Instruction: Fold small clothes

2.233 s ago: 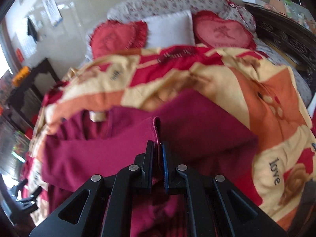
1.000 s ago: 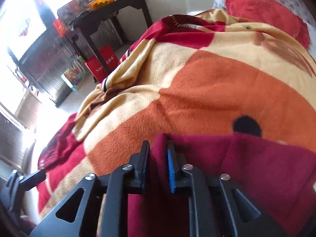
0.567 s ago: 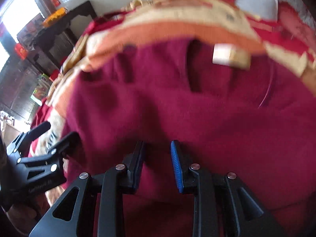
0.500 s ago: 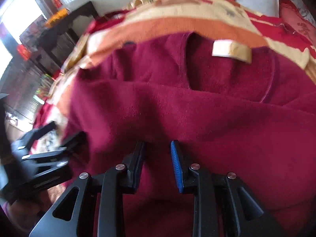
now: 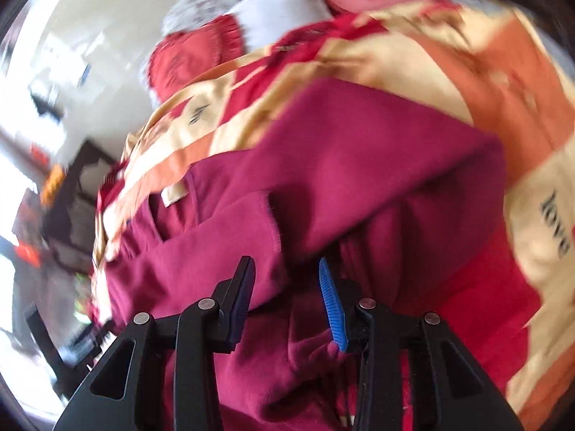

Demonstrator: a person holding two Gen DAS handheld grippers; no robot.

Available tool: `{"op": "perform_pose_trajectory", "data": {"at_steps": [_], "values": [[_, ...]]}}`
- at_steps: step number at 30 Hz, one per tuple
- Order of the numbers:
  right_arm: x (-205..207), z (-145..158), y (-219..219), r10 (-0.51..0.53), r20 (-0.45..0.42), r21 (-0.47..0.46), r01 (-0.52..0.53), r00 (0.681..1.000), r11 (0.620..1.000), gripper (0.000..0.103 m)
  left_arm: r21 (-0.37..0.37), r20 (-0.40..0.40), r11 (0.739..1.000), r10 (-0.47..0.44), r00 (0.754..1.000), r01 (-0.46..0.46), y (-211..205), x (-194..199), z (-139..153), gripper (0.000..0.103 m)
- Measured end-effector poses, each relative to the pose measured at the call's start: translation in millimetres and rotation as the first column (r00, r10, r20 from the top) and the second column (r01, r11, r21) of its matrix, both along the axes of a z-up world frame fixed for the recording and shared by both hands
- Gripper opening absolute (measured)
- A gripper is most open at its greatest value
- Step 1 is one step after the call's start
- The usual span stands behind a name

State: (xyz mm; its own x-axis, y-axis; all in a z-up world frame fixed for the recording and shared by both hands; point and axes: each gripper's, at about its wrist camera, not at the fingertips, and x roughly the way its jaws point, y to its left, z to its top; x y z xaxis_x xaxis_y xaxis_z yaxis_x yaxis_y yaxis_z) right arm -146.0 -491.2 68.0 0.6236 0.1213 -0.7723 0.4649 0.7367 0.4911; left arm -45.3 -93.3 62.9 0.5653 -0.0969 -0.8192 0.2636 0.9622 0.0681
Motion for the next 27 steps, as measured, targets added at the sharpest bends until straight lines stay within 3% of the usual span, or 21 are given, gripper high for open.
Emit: {"op": "perform_pose_trajectory", "data": {"at_steps": [4,7,8,12,14,18,21,23,27], "values": [[12.3,-16.0,-7.7,-0.085,0.028,0.075,0.082,0.996,0.994,0.018,0.003,-0.007,1.000,0.005,1.000,-0.005,0.5,-5.1,2.2,0.100],[23.6,-27.4,-16.8,-0.129,0.047,0.116,0.122,0.991,0.986,0.010,0.001,-0.006,1.000,0.009,1.000,-0.009,2.6,-8.0,6.4,0.100],[24.5,-26.2,-20.0,-0.145,0.072,0.113,0.136,0.987,0.984,0.000,0.001,-0.002,1.000,0.009,1.000,-0.009,3.4,-8.8,8.1,0.100],[2.7,-7.3,-42.2,-0.199,0.186,0.111,0.181,0.962,0.977,0.000,-0.002,0.020,1.000,0.018,1.000,-0.018,7.4,-12.2,14.8,0.100],[-9.0,8.7,-49.2,-0.180,0.210,0.065,0.170,0.961,0.983,0.000,-0.015,0.018,1.000,0.025,1.000,-0.025,8.9,-12.4,16.6,0.100],[-39.5,55.3,-50.7,-0.060,0.280,0.009,0.060,0.958,0.998,0.000,-0.034,0.025,0.999,0.018,1.000,-0.017,7.3,-16.6,22.2,0.100],[-55.8,90.5,-45.1,0.122,0.331,0.037,-0.142,0.936,0.989,0.000,-0.037,0.042,0.999,0.005,0.999,-0.004,6.2,-20.5,28.6,0.100],[-59.9,110.5,-33.7,0.273,0.336,0.014,-0.295,0.901,0.955,0.000,-0.045,0.048,0.999,0.002,0.999,0.000,7.2,-22.1,32.4,0.100],[-42.6,140.1,12.9,0.546,0.289,-0.053,-0.556,0.787,0.830,0.000,-0.067,0.052,0.998,0.014,0.999,-0.011,13.5,-23.5,39.0,0.100]]}}
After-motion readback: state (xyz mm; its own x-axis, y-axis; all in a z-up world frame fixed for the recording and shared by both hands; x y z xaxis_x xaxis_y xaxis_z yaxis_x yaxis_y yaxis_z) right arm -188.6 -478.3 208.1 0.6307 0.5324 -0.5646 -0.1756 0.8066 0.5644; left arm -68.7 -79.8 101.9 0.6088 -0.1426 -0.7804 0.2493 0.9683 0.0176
